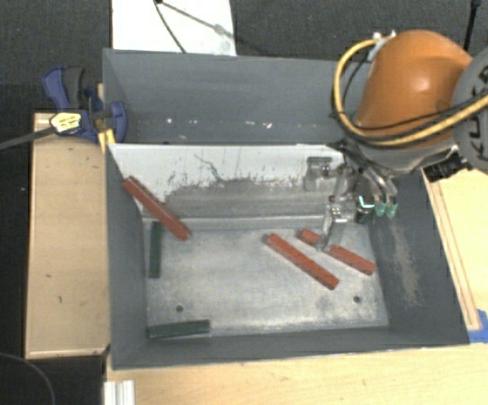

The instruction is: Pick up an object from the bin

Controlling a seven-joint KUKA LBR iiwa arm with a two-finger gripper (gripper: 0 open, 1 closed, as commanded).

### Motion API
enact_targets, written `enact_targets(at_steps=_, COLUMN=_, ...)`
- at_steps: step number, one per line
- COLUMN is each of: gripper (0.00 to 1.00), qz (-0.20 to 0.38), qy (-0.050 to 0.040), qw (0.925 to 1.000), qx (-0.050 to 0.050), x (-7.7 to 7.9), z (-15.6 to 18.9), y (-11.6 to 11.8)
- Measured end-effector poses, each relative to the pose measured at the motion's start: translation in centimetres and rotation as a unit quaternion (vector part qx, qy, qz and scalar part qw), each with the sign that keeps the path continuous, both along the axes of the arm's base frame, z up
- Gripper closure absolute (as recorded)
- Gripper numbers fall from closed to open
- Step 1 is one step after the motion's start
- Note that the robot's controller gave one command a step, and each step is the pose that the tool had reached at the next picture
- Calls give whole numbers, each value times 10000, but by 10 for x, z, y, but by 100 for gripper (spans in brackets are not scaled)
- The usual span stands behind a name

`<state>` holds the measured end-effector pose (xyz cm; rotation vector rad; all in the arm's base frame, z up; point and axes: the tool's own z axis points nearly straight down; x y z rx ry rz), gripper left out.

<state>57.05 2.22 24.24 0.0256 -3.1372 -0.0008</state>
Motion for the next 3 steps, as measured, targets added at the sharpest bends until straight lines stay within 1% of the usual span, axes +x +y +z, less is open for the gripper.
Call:
enact_targets(at_steps=1, gripper=0, qz=-2188, qy=-15, qw=9758, qx=-6, x=-33, z=-174, y=-54)
enact_targets(at_steps=2, gripper=0, qz=-2826, qy=-12, qw=9592, qx=-3, x=-61, z=-141, y=-30)
enact_targets(at_steps=3, gripper=0, qz=-3638, qy=5, qw=9315, qx=-13, x=-69, z=-139, y=-42)
